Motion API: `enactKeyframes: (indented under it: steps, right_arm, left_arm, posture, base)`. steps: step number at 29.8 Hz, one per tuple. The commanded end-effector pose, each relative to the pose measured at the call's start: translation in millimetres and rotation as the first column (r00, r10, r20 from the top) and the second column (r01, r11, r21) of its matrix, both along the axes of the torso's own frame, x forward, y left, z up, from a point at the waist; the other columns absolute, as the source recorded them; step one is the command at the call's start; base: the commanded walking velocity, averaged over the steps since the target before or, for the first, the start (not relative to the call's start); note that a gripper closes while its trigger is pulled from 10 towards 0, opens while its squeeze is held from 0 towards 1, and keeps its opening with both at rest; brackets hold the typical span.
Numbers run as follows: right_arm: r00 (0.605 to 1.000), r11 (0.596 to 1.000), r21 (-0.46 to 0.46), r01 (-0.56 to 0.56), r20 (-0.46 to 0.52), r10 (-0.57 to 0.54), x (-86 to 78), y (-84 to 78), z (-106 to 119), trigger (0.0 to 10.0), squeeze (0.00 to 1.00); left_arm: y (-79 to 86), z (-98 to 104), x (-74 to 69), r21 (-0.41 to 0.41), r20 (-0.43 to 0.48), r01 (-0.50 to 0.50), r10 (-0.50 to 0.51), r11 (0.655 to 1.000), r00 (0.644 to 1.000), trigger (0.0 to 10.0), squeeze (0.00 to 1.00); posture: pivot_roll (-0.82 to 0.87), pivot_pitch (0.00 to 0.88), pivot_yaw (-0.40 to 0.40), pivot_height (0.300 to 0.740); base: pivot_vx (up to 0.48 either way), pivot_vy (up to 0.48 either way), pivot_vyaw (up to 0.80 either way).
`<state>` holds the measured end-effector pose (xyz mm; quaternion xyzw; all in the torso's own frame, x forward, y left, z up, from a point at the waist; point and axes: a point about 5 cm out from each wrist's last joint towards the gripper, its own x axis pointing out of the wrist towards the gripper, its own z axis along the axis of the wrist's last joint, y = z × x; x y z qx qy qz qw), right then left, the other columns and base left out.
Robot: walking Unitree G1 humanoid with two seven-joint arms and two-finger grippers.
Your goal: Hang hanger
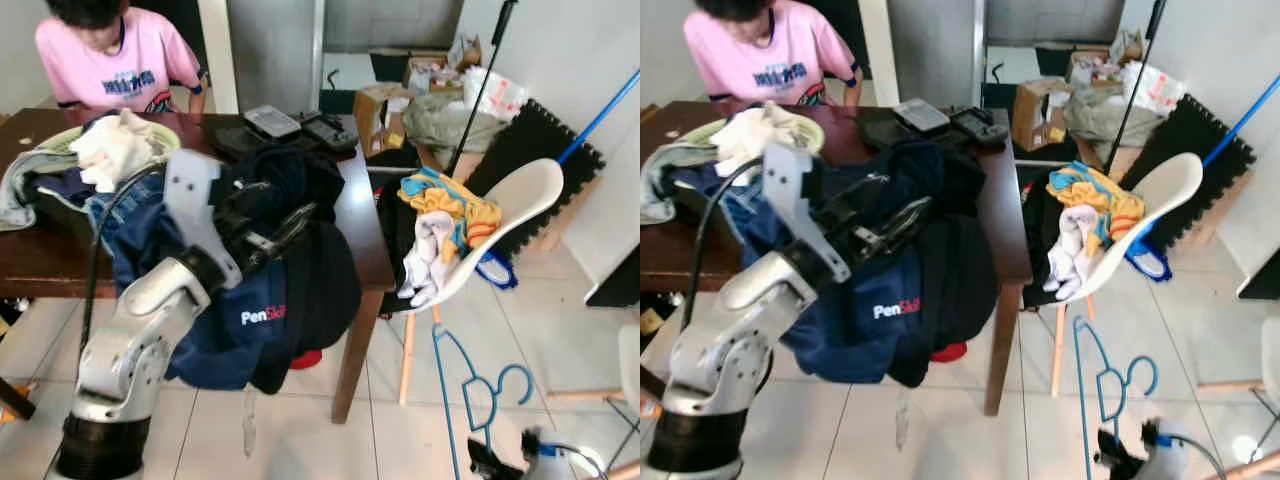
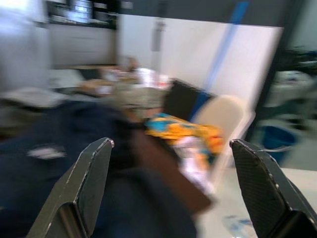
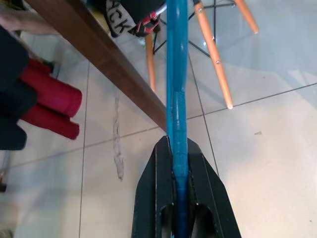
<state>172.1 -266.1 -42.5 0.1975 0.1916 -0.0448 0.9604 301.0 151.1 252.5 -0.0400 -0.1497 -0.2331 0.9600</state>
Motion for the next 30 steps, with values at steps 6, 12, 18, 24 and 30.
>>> enactKeyframes:
  steps: [6, 12, 18, 24, 30]
  right_arm:
    - [0.953, 0.958, 0.134, 0.254, 0.134, -0.271, -1.6, -5.1, 4.4, 10.0, 0.00]
    - [0.671, 0.956, 0.221, 0.192, 0.682, -0.292, 54.1, -42.8, 154.8, 10.0, 0.00]
    - [0.580, 0.972, 0.175, -0.154, 0.813, -0.055, 63.9, -3.2, 209.8, 10.0, 0.00]
    - [0.640, 0.965, 0.034, -0.261, 0.754, 0.147, 61.3, 32.1, 211.9, 10.0, 0.00]
    - [0.663, 0.969, -0.003, -0.245, 0.729, 0.170, 62.2, 37.9, 207.6, 10.0, 0.00]
  left_arm:
    - [22.5, 8.2, 4.9, 0.043, 0.036, -0.125, 0.123, 0.991, 0.992, 10.0, 0.00]
    - [22.3, 9.4, 3.7, 0.032, 0.041, -0.127, 0.126, 0.991, 0.991, 10.0, 0.00]
    - [13.9, 6.2, 2.0, 0.009, 0.035, -0.109, 0.109, 0.994, 0.993, 10.0, 0.00]
    - [0.6, -14.3, -8.9, -0.026, -0.028, -0.098, 0.097, 0.995, 0.995, 10.0, 0.00]
    - [2.0, -20.9, -10.1, -0.032, -0.046, -0.114, 0.112, 0.993, 0.993, 10.0, 0.00]
  posture:
    - [0.05, 0.072, -0.023, 0.740]
    - [0.05, 0.065, -0.022, 0.740]
    - [0.05, 0.067, -0.024, 0.740]
    - [0.05, 0.076, -0.029, 0.740]
    - [0.05, 0.084, -0.036, 0.740]
  base:
    - [-0.128, 0.252, 0.00]
    - [-0.276, 0.346, 0.00]
    - [-0.287, 0.341, 0.00]
    - [-0.294, 0.339, 0.00]
    - [-0.297, 0.335, 0.00]
